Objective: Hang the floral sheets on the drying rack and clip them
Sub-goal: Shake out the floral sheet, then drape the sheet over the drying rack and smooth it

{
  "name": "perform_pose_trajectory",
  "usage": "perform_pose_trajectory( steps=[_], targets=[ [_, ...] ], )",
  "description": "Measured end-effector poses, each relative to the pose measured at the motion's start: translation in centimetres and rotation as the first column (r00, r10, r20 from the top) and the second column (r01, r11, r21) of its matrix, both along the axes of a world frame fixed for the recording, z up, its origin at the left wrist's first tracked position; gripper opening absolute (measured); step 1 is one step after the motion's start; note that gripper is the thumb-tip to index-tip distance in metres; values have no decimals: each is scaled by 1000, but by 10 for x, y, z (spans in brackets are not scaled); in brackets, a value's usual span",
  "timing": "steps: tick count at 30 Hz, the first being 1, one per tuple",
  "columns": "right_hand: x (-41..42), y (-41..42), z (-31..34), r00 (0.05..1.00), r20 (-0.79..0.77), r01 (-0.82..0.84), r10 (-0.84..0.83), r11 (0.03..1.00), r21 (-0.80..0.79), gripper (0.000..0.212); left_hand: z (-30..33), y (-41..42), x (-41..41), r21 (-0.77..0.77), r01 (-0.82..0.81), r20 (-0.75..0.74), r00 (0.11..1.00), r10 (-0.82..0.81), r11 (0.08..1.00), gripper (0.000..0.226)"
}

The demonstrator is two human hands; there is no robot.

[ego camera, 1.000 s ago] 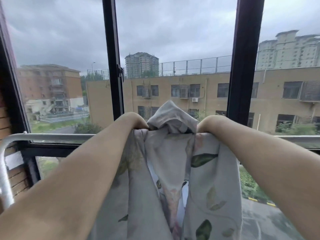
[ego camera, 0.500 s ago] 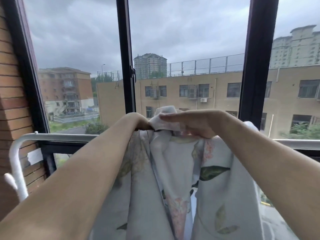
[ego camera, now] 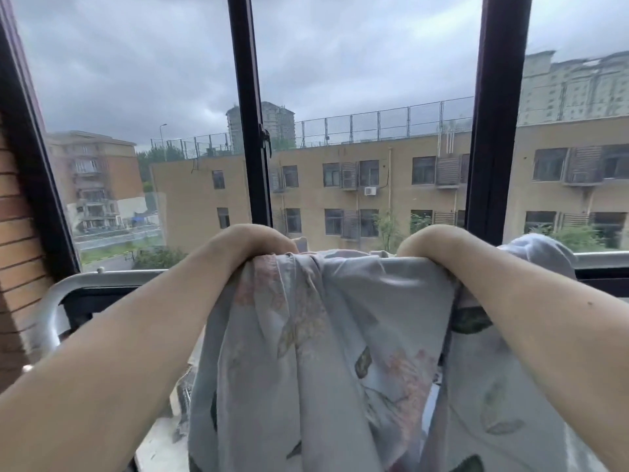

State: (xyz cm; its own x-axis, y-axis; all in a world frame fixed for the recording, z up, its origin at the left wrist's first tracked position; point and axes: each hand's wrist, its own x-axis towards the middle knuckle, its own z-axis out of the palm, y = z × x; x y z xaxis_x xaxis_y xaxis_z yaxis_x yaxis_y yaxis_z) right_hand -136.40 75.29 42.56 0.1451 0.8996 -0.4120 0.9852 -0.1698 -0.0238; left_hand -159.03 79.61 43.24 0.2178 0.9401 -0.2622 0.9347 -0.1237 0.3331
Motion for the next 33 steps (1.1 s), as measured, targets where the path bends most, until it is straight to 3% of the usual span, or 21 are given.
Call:
perform_pose_trajectory(
  steps=[2, 3, 5, 7, 9, 10, 14, 18, 21, 24, 28, 30, 32, 33],
  targets=[
    [1, 2, -3, 991, 123, -67, 46, 983, 169, 27, -1, 0, -6, 161, -13, -24, 1000, 17, 987, 22],
    [0, 5, -5, 990, 128, -92, 55, 948, 306, 23, -2, 0, -9, 216, -44, 38, 999, 36, 976, 21],
    [-8, 13, -5, 990, -49, -76, 134, 786, 614, 30, -5, 8, -13, 306, -90, 241, 970, 14, 948, 15],
    [-26, 13, -1, 892, -333, 45, 305, 675, 737, 41, -5, 7, -7, 352, -120, 454, 889, -57, 928, 25],
    [-45, 10, 2, 772, -475, 70, 422, 686, 725, 37, -6, 4, 5, 368, -127, 598, 791, -130, 921, 33],
    [-52, 9, 0, 756, -477, 39, 448, 697, 716, 35, -7, 2, 10, 385, -115, 625, 762, -167, 916, 35],
    [-60, 8, -2, 790, -419, -14, 448, 696, 717, 30, -9, -7, 8, 449, -138, 655, 722, -220, 883, 36],
    [-71, 15, -3, 835, -393, -54, 386, 767, 639, 16, -7, -13, -11, 400, -89, 579, 796, -176, 912, 27],
    [-75, 34, -8, 932, -252, -60, 262, 796, 602, 20, -3, -24, -17, 295, -52, 495, 862, -106, 954, 8],
    [-77, 52, -11, 970, -169, -39, 172, 803, 595, 17, -1, -32, -26, 285, -29, 375, 923, -83, 958, 16],
    [-77, 64, -11, 969, -213, 39, 127, 770, 636, 15, -4, -36, -32, 310, -44, 330, 942, -64, 950, 30],
    [-76, 69, -9, 970, -222, 70, 95, 767, 637, 23, -17, -42, -34, 553, -57, 193, 979, -61, 831, 30],
    [-73, 71, -8, 983, -178, 73, 46, 791, 608, 29, -43, -59, -40, 886, -15, 60, 995, -81, 464, 23],
    [-71, 73, -8, 990, -141, 64, 24, 809, 584, 32, -60, -69, -42, 955, -7, 40, 994, -105, 296, 20]
  ],
)
